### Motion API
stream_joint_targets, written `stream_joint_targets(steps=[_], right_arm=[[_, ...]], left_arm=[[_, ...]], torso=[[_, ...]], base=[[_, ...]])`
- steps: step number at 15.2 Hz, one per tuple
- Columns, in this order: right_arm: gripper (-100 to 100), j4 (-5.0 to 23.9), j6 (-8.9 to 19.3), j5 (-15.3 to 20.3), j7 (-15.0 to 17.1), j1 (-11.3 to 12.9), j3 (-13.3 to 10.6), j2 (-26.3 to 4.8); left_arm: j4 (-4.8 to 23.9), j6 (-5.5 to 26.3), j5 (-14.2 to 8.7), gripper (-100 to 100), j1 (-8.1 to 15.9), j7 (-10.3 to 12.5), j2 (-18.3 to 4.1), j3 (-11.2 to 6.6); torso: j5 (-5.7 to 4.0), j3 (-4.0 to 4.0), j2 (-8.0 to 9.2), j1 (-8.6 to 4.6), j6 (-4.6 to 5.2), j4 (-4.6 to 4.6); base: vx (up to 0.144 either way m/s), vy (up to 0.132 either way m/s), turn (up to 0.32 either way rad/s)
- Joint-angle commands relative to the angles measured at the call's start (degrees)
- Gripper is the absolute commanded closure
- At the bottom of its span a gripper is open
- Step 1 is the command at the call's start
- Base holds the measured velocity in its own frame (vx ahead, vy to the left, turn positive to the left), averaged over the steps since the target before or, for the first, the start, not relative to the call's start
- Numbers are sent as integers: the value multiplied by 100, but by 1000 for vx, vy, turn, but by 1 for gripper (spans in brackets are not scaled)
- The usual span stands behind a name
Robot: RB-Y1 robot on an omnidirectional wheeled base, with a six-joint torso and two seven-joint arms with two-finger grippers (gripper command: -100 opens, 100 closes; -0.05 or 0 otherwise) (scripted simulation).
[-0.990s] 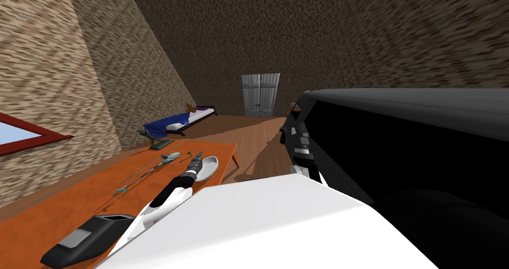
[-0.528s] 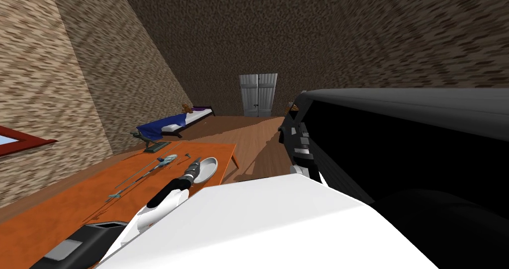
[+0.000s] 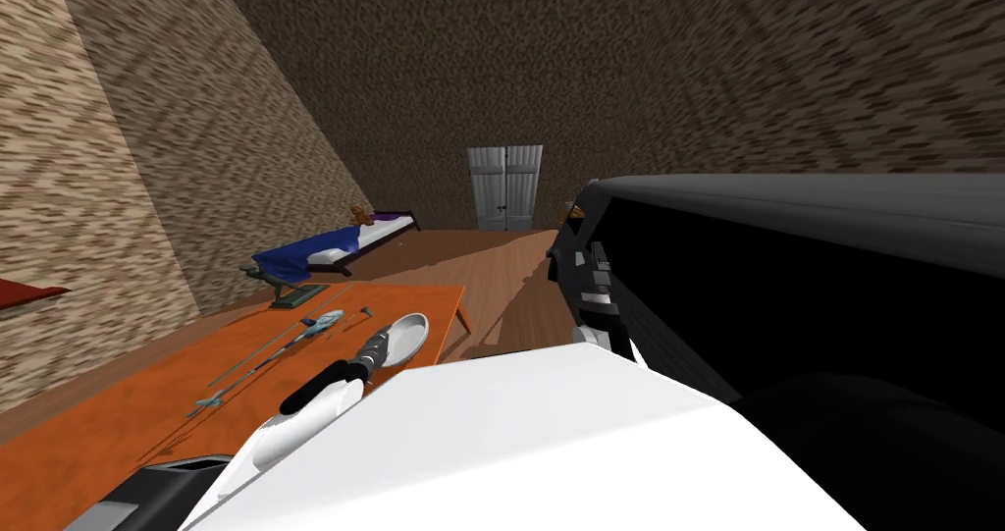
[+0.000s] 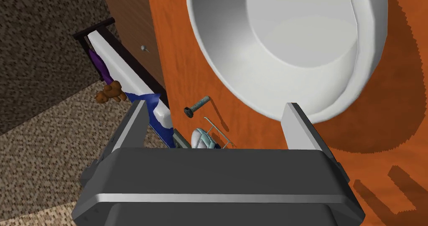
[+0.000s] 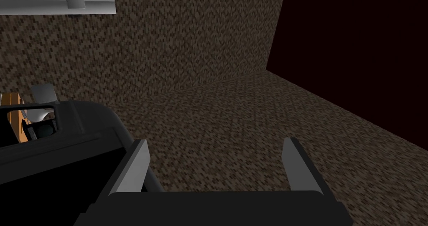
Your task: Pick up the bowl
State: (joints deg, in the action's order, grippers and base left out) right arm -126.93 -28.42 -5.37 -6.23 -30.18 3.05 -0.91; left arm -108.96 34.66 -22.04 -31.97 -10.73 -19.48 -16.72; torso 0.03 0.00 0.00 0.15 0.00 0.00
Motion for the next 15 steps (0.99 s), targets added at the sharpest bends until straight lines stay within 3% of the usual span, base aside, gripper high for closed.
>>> stream_joint_targets(steps=[1,4,15], right_arm=[[0,0,0,0,0,0,0,0],[0,0,0,0,0,0,0,0],[0,0,0,0,0,0,0,0]], left_arm=[[75,196,-22,-100,36,-8,1,-31],[299,619,-217,-100,33,-34,-9,-199],[687,1688,-569,-100,44,-78,13,-486]], torso=[[0,0,0,0,0,0],[-1,-1,-2,-4,0,0],[-1,-5,-9,-5,0,-2]], base=[[-4,24,-31],[1,23,-84],[9,22,-66]])
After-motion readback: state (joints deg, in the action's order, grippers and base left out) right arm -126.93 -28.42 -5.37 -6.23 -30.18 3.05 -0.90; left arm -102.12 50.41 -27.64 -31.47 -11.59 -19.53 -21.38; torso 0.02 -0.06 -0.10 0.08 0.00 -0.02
